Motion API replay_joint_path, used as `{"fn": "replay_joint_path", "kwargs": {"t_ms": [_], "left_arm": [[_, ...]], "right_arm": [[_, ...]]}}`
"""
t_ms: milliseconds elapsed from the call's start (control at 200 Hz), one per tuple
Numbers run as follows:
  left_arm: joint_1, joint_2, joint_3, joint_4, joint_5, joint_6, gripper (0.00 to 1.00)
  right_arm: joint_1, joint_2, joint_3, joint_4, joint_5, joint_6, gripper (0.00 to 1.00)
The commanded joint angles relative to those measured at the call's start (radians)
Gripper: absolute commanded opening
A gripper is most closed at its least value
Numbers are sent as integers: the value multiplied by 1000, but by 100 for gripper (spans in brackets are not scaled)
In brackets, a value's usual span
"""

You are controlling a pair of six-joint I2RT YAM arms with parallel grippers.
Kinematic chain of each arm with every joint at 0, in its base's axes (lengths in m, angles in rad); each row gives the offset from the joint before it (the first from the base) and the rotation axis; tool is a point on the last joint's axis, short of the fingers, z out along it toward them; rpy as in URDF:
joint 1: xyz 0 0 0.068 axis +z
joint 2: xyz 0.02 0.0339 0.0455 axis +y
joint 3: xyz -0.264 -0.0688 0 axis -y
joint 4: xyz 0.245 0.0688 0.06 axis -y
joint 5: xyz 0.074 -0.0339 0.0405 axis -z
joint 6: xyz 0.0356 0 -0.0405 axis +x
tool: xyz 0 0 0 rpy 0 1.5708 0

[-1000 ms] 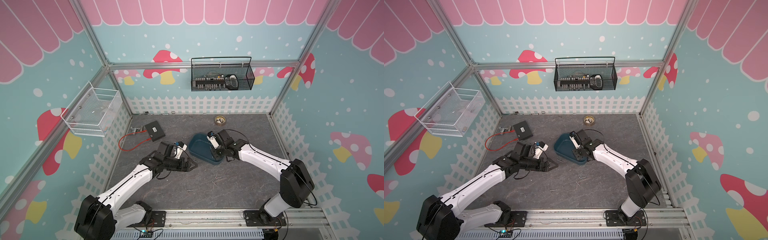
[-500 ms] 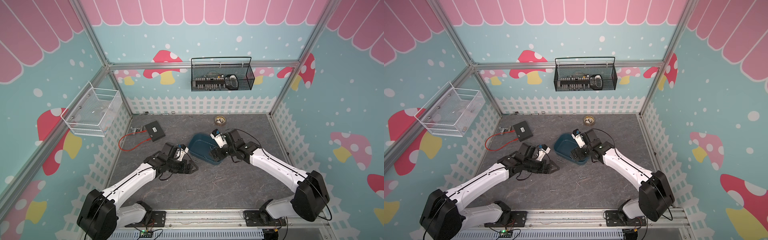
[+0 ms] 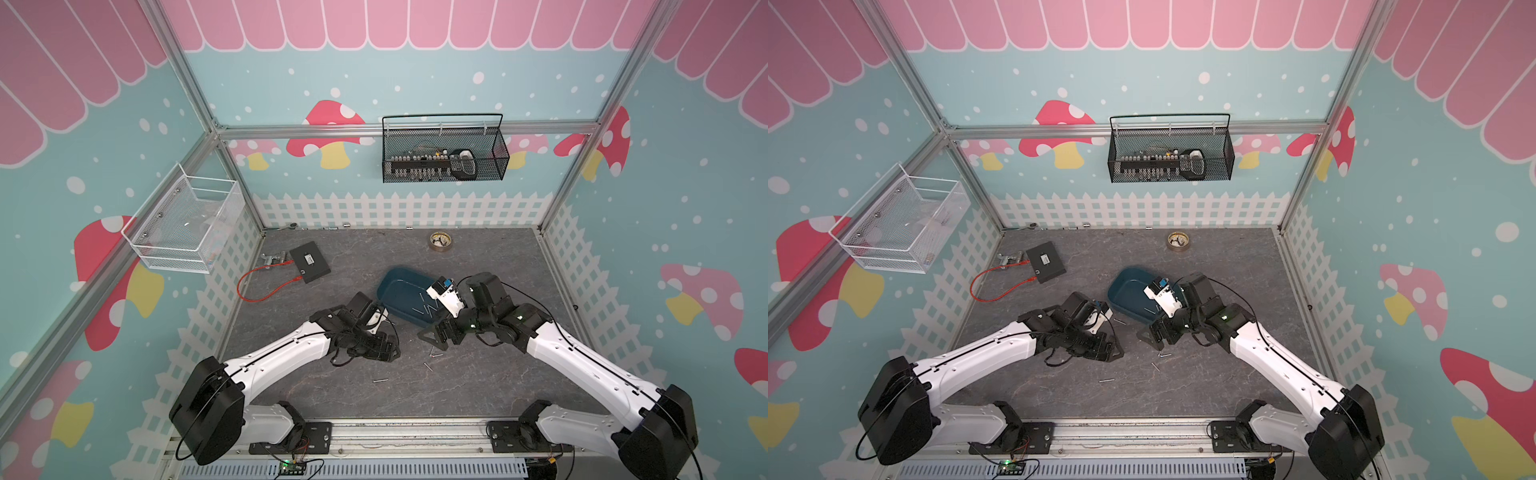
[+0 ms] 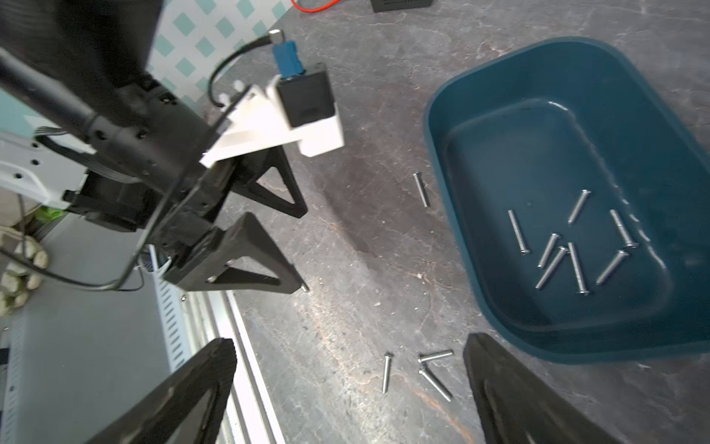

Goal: Put the screws on the desktop into the storage box
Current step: Place the screw in the storage box, then pick up the screw from the center of the board.

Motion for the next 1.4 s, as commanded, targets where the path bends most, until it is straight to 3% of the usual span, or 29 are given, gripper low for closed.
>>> {"fn": "replay_joint_path", "kwargs": {"t_ms": [0, 170, 650, 871, 1236, 1396], "left_arm": [[-38, 31, 42, -65, -68, 8, 92], [-113, 99, 60, -90, -116, 31, 89], [-232, 265, 129, -171, -237, 64, 69], [-270, 322, 157, -205, -306, 81, 57], [-298, 372, 164, -242, -358, 87, 50], [-301, 390, 163, -245, -377, 86, 41]], "right_arm": [[-5, -29, -14, -60, -88, 19, 99], [-6, -30, -25, -115, -89, 15, 99], [-6, -128, -63, -118, -56, 50, 97], [-5, -143, -68, -123, -49, 49, 96], [-7, -155, -74, -123, -31, 50, 95], [-7, -152, -77, -122, -32, 45, 95]]}}
